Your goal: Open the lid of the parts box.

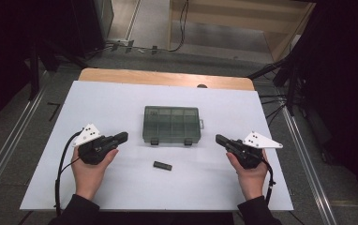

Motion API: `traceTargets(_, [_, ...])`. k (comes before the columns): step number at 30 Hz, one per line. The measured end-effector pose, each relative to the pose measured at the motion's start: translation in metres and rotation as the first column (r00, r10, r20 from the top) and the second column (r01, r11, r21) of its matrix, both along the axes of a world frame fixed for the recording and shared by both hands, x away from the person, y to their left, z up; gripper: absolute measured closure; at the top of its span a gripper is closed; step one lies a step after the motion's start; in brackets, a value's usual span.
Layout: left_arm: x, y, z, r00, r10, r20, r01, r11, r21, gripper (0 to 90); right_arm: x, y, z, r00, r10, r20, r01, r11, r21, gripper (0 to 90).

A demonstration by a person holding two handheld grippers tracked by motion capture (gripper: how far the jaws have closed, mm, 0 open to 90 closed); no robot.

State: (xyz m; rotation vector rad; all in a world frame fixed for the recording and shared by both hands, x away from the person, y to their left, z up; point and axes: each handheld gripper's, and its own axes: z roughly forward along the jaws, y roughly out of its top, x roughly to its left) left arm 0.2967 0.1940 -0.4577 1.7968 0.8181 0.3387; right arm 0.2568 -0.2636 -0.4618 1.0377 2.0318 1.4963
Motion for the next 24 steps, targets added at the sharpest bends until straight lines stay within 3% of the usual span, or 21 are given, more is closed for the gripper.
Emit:
traceTargets(8, [0.025, -0.02, 0.001, 0.9989, -0.043, -0.02, 0.043, 0.9991, -0.003, 89.3, 0.021, 0.015, 0.008, 0.9994, 0.033, -0.006, -0.034, 0.998, -0.055, 88.1])
traceTargets(12, [0.034, -0.025, -0.001, 0.9978, -0.055, -0.037, 0.055, 0.9985, -0.003, 89.4, 0.029, 0.02, 0.007, 0.9984, 0.051, -0.025, -0.052, 0.997, -0.051, 88.1])
traceTargets(18, [0.043, -0.031, -0.012, 0.9938, -0.082, -0.075, 0.084, 0.9963, 0.019, 89.4, 0.04, 0.028, -0.001, 0.999, 0.042, -0.017, -0.044, 0.992, -0.115, 88.1])
traceTargets(20, [0.044, -0.033, -0.018, 0.9913, -0.092, -0.094, 0.097, 0.9938, 0.054, 89.4, 0.043, 0.03, -0.008, 0.9989, 0.028, -0.038, -0.035, 0.981, -0.192, 88.1])
traceTargets(24, [0.045, -0.034, -0.024, 0.9893, -0.089, -0.116, 0.096, 0.9936, 0.059, 89.4, 0.046, 0.027, -0.016, 0.9973, 0.021, -0.071, -0.034, 0.982, -0.187, 88.1])
